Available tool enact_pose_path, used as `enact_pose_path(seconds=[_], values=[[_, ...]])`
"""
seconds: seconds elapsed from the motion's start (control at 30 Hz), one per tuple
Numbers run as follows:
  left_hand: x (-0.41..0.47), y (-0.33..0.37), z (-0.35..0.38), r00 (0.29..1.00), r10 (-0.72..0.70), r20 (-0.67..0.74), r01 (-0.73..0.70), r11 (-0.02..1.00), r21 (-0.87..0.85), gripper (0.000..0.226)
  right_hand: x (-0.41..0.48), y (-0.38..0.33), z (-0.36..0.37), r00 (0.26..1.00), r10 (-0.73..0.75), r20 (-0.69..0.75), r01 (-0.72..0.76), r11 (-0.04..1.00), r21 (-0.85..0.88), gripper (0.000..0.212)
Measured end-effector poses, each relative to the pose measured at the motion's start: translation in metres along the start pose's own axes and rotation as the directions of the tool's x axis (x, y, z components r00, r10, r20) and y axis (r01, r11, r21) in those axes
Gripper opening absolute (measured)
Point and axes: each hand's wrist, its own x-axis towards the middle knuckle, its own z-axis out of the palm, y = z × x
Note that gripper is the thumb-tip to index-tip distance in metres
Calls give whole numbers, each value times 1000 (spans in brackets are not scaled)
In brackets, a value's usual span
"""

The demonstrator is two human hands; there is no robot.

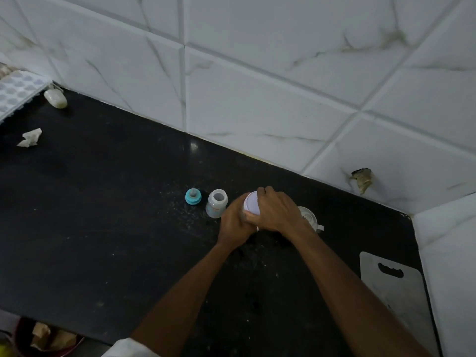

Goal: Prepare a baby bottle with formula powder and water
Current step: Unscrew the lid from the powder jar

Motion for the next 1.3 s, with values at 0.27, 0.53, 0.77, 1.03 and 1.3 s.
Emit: enact_pose_path(seconds=[0.27, 0.53, 0.77, 1.03, 1.3], values=[[-1, 63, 36, 932, -363, -13, 362, 932, -16, 37, -7, 22, -14, 986, -134, 102, 126, 988, 85, 89], [-47, 6, -13, 726, 687, 36, -660, 711, -244, 86, -36, 4, -32, 975, 168, -142, -137, 970, 203, 76], [-56, 17, -27, 647, 760, -58, -756, 629, -182, 80, -38, -28, -32, 894, 381, -236, -323, 912, 252, 74], [-61, 24, -56, 651, 759, 4, -755, 649, -97, 74, -46, -13, -39, 990, -26, -136, 62, 961, 269, 75], [-71, 22, -55, 613, 785, -94, -790, 609, -70, 87, -52, -29, -43, 866, 443, -234, -327, 854, 405, 82]])
